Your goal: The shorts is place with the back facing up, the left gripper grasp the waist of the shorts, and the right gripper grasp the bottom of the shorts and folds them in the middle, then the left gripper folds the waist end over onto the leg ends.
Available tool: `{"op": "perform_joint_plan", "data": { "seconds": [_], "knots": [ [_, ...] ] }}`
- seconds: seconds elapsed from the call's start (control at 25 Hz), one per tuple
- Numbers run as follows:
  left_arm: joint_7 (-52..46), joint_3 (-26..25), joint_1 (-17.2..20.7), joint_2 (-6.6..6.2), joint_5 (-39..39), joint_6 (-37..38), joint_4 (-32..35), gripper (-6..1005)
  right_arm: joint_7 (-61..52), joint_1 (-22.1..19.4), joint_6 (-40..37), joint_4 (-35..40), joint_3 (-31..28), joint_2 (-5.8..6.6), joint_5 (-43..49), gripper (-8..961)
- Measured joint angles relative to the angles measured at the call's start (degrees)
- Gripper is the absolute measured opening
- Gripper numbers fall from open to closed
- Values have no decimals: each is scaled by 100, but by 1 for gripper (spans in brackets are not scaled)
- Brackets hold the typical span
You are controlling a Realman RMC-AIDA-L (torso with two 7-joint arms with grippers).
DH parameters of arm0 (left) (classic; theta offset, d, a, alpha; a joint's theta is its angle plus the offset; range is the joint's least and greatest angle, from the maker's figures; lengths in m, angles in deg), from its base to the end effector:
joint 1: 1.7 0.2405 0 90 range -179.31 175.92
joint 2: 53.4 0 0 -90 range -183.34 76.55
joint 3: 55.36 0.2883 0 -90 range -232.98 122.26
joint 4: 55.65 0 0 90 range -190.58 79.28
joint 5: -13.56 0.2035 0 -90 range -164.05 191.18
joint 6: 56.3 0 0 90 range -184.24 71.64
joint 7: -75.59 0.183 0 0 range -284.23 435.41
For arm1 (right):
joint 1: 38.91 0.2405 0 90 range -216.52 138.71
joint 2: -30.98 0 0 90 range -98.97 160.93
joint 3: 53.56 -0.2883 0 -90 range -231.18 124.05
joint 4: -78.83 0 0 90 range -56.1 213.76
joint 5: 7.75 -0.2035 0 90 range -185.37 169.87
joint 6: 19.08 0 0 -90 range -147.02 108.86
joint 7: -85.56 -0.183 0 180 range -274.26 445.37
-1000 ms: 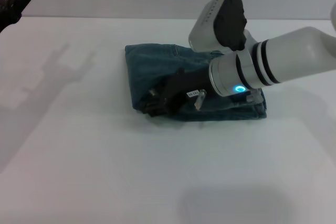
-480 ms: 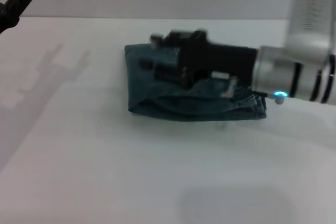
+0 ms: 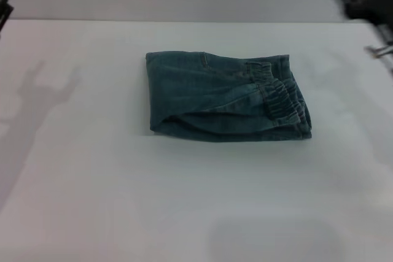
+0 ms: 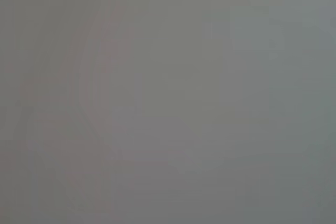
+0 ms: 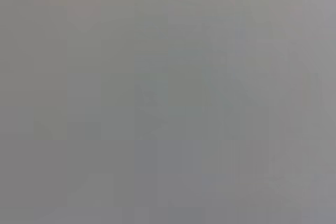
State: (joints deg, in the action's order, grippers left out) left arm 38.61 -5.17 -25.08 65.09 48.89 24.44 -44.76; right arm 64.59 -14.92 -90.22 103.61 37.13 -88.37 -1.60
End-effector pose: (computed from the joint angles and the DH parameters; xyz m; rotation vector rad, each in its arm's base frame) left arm -0.3284 0.3727 0.0428 -1.5129 -0.5301 -1.1096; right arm 0.2441 0.3999 -0.0013 -1.7151 0.2414 1.0654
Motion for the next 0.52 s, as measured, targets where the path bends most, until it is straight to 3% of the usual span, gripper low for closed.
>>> {"op": "perform_joint_plan", "data": {
  "seconds": [0.04, 0.24, 0.52],
  "knots": [
    [180, -3, 23, 4, -192, 29, -124, 847, 639, 14, -374, -453, 1, -1, -996, 517],
    [617, -9, 74, 9, -724, 79, -476, 847, 1283, 27, -609, -957, -5, 8, -2326, 517],
    [833, -19, 97, 0, -1058, -20, -628, 847, 1380, 42, -563, -1271, -227, 35, -2885, 518]
  ]
}}
